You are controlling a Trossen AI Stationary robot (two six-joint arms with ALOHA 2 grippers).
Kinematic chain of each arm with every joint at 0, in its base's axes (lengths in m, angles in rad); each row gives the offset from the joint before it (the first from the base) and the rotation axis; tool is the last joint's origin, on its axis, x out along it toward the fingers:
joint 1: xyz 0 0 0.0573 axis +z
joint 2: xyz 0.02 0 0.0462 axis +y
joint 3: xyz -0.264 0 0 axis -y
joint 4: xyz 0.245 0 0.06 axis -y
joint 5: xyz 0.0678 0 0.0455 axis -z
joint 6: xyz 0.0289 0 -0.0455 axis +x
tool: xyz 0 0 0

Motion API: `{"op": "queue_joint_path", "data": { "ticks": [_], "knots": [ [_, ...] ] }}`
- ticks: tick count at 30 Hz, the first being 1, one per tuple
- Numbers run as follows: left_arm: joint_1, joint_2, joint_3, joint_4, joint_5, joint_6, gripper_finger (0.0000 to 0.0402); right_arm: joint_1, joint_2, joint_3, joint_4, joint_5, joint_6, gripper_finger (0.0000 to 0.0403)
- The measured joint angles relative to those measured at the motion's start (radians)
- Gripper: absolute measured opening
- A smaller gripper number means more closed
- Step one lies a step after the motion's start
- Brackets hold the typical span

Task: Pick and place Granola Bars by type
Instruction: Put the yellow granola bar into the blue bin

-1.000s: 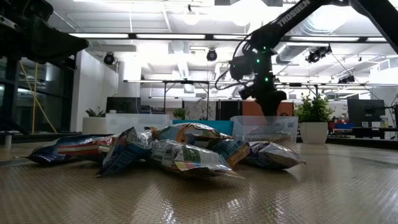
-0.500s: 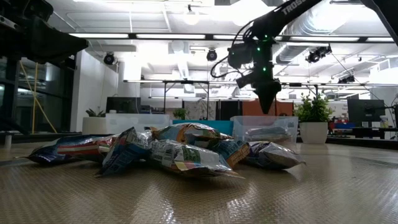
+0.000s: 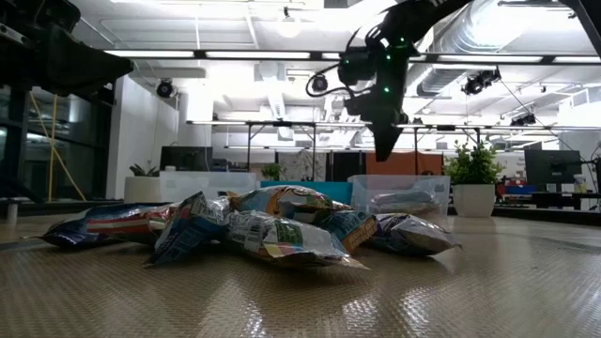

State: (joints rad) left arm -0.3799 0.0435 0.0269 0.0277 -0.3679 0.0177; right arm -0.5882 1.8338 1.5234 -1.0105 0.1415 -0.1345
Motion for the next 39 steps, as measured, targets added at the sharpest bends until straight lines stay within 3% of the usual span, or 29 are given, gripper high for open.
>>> {"op": "queue_joint_path", "data": {
  "ticks": [19,39],
  "knots": [
    [0.000,0.000,0.000,0.000,0.000,0.000,0.0001,0.181,-0.038,0.000,0.052,-0.288,0.110,0.0162],
    [0.000,0.000,0.000,0.000,0.000,0.000,0.0001,0.507,-0.038,0.000,0.387,-0.413,0.118,0.0163]
  ]
}}
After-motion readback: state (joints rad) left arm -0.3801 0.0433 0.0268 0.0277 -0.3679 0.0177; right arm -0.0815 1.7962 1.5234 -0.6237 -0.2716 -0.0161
